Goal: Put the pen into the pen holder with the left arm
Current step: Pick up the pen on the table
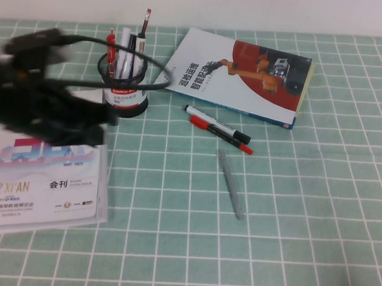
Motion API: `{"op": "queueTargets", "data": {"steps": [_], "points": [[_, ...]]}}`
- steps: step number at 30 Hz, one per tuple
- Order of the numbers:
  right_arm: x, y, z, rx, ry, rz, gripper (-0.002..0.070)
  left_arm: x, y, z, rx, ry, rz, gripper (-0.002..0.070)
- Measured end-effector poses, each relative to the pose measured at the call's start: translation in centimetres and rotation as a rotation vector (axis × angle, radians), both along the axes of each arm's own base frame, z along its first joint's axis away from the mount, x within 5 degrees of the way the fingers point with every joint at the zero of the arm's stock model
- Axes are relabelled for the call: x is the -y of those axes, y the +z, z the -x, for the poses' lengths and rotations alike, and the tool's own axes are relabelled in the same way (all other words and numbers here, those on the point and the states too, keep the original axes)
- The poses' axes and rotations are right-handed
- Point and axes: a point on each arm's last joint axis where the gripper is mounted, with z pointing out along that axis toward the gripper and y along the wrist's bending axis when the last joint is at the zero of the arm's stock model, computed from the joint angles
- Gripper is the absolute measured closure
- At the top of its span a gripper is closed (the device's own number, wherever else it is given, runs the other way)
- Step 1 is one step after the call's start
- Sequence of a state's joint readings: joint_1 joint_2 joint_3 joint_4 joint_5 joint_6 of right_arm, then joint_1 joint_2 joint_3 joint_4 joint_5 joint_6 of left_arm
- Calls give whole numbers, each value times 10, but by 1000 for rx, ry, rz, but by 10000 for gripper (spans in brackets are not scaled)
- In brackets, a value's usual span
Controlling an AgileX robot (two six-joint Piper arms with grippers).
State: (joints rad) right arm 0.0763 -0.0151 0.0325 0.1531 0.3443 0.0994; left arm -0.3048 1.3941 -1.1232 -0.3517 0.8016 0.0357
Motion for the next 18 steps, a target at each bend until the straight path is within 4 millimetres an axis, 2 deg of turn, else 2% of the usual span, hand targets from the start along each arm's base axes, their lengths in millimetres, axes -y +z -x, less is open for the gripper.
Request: {"op": "queueTargets", "data": {"steps": [4, 8, 14, 18], "points": [[0, 0, 0, 0, 0, 0, 696, 52, -21, -32, -87, -93, -51, 678], [0, 0, 0, 0, 0, 0, 696, 101, -41, -49, -185, -157, -105, 678], [0, 0, 0, 0, 0, 0, 696, 164, -60, -60, -253, -226, -130, 677], [0, 0, 0, 0, 0, 0, 696, 196, -67, -62, -282, -230, -137, 678]]}}
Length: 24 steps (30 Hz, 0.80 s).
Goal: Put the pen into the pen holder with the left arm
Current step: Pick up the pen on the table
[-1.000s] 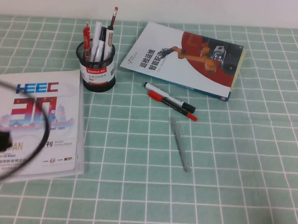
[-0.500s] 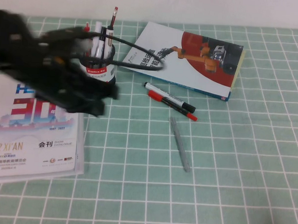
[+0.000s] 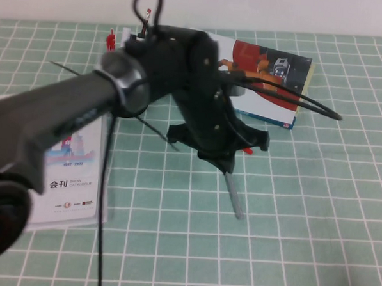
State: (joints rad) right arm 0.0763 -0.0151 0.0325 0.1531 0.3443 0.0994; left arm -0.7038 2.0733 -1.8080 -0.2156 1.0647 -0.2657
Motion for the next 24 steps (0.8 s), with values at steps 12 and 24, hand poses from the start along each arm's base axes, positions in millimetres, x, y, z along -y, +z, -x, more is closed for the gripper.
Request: {"op": "queueTargets", "data": {"steps": [12, 24], "points": [[0, 0, 0, 0, 0, 0, 696, 26, -13, -14, 2, -66, -73, 546], [0, 0, 0, 0, 0, 0, 696, 28, -21, -18, -45, 148, -46, 263]]}}
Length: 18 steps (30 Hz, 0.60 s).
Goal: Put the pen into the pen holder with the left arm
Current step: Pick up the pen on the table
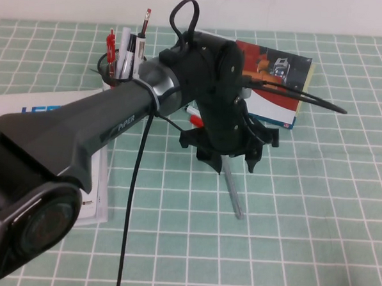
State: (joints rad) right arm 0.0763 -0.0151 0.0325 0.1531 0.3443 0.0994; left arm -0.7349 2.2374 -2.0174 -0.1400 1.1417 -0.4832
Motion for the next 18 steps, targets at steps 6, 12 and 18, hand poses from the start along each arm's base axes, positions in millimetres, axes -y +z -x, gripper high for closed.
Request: {"op": "queueTargets", "data": {"steps": [6, 12, 18], "points": [[0, 0, 0, 0, 0, 0, 696, 0, -16, -3, -17, 15, -42, 262], [0, 0, 0, 0, 0, 0, 696, 1, -23, -4, -29, 13, -57, 262], [0, 0, 0, 0, 0, 0, 696, 3, -34, -4, -38, 2, -91, 262]]}}
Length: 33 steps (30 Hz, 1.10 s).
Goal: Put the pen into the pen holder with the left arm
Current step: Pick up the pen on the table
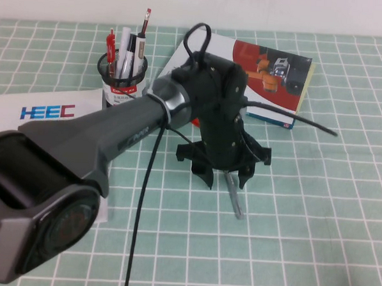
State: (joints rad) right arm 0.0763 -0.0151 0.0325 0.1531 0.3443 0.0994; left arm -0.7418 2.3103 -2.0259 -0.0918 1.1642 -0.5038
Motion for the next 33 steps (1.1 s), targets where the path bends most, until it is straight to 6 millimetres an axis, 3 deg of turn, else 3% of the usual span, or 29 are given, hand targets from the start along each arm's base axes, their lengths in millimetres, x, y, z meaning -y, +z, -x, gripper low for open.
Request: {"op": "queueTargets", "data": {"steps": [17, 25, 33], "points": [[0, 0, 0, 0, 0, 0, 696, 4, -8, 3, 18, -42, -77, 333], [0, 0, 0, 0, 0, 0, 696, 2, -9, 1, 51, -136, -110, 532], [0, 0, 0, 0, 0, 0, 696, 4, -9, 3, 75, -258, -131, 581]]}}
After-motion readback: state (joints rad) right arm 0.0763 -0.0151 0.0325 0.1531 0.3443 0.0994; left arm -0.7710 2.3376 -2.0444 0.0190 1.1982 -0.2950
